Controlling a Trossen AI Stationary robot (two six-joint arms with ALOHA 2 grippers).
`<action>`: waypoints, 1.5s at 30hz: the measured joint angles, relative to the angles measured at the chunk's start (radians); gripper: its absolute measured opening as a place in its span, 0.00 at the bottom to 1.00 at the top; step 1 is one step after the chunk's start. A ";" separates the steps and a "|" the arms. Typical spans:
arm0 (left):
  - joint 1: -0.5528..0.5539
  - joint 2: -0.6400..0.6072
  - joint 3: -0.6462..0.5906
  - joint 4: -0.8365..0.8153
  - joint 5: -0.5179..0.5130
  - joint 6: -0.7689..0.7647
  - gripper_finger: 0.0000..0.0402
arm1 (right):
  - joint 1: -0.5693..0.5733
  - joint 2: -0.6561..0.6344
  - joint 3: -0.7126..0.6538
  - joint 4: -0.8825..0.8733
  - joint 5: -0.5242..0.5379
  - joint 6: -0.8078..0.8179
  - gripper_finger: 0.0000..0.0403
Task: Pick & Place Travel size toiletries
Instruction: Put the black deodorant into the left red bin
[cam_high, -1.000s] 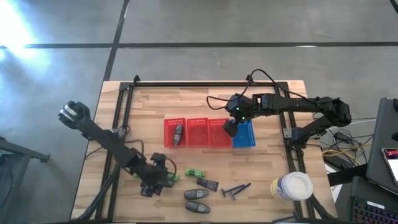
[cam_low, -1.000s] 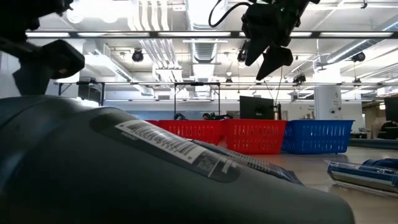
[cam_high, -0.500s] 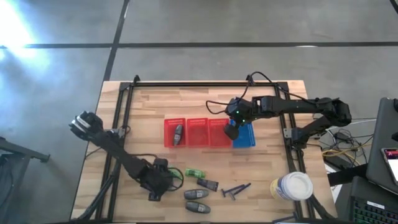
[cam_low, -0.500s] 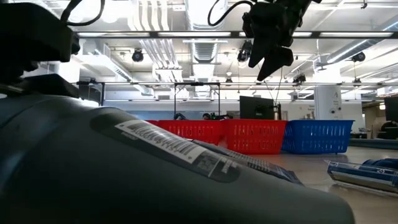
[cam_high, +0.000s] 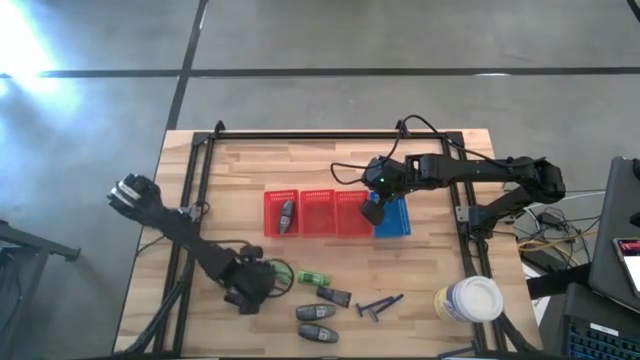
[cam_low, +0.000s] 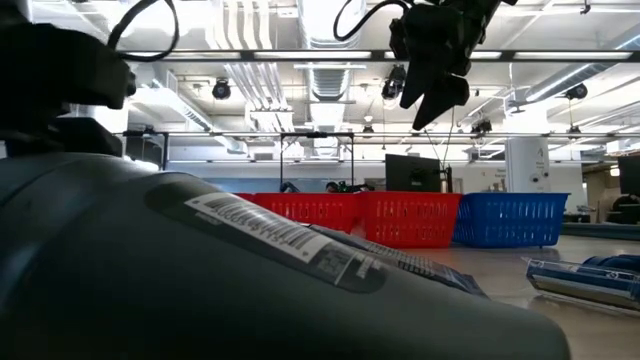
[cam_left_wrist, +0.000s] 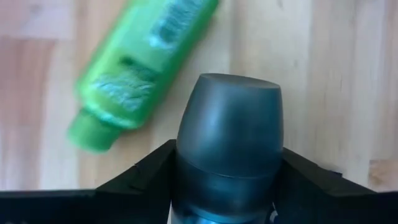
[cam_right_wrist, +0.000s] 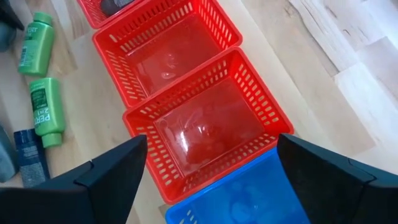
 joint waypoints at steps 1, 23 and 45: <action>0.013 -0.020 0.000 -0.010 0.000 -0.031 0.53 | 0.000 0.000 0.000 0.000 0.000 -0.001 0.86; 0.690 -0.479 -0.020 0.097 0.018 0.336 0.53 | 0.000 -0.001 0.000 0.010 0.053 0.003 0.83; 0.786 -0.244 -0.012 0.042 -0.131 -0.531 0.53 | 0.000 -0.001 0.000 -0.002 0.056 0.015 0.82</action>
